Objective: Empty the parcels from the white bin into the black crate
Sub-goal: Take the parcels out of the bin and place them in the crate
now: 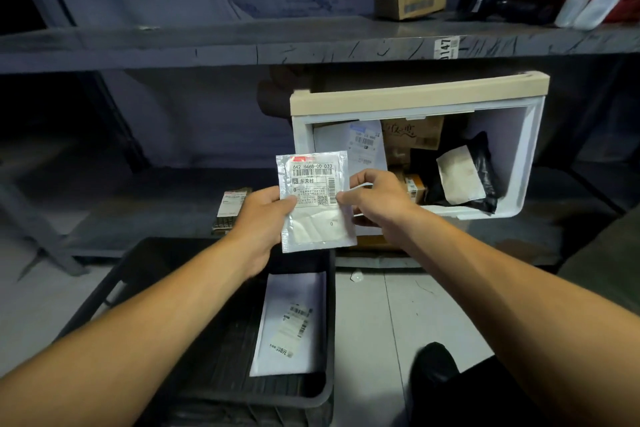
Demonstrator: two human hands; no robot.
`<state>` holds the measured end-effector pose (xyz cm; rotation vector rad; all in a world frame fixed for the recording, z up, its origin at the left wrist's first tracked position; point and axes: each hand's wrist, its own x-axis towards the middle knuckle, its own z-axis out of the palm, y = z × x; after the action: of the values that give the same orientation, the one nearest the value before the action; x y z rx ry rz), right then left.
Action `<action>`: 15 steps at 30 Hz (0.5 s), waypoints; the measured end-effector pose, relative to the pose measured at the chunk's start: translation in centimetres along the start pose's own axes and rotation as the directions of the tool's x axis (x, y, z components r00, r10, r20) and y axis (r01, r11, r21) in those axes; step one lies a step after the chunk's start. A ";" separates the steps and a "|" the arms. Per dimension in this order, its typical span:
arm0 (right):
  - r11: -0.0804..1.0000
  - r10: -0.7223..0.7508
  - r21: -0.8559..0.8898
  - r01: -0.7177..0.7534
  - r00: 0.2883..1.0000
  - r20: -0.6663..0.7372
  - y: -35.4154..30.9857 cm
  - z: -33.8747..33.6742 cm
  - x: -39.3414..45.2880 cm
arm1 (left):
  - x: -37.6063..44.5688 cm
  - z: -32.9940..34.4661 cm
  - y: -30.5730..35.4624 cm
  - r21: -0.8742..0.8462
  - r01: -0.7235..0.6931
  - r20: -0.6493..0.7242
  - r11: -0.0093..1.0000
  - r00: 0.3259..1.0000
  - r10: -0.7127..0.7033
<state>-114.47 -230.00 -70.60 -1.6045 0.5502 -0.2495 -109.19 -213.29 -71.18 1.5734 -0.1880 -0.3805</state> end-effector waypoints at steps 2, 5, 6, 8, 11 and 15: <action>0.999 -0.011 -0.049 0.010 0.999 -0.032 0.8 1.3 0.3 | 0.6 -1.4 -0.6 0.113 0.005 -0.074 0.994 0.997 0.003; 0.972 -0.083 -0.228 0.066 0.994 -0.067 2.3 3.5 0.9 | 1.2 -3.5 -1.8 0.222 0.034 -0.130 0.974 0.992 -0.005; 0.952 -0.116 -0.290 0.094 0.991 -0.062 2.9 4.2 1.1 | 1.4 -4.2 -2.4 0.236 0.051 -0.152 0.970 0.988 -0.015; 0.920 -0.144 -0.375 0.117 0.989 -0.045 4.1 5.6 1.2 | 2.1 -5.5 -3.9 0.238 0.093 -0.201 0.967 0.978 -0.045; 0.876 -0.117 -0.470 0.108 0.993 0.010 7.0 7.5 1.8 | 3.3 -7.1 -7.1 0.260 0.163 -0.279 0.952 0.956 -0.088; 0.840 -0.050 -0.539 0.071 0.997 0.053 11.3 9.6 3.2 | 4.8 -8.3 -11.5 0.346 0.209 -0.329 0.915 0.940 -0.091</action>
<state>-109.43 -223.50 -83.34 -2.1771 0.5726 -0.1120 -103.13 -206.75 -83.20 2.0139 0.1130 -0.2208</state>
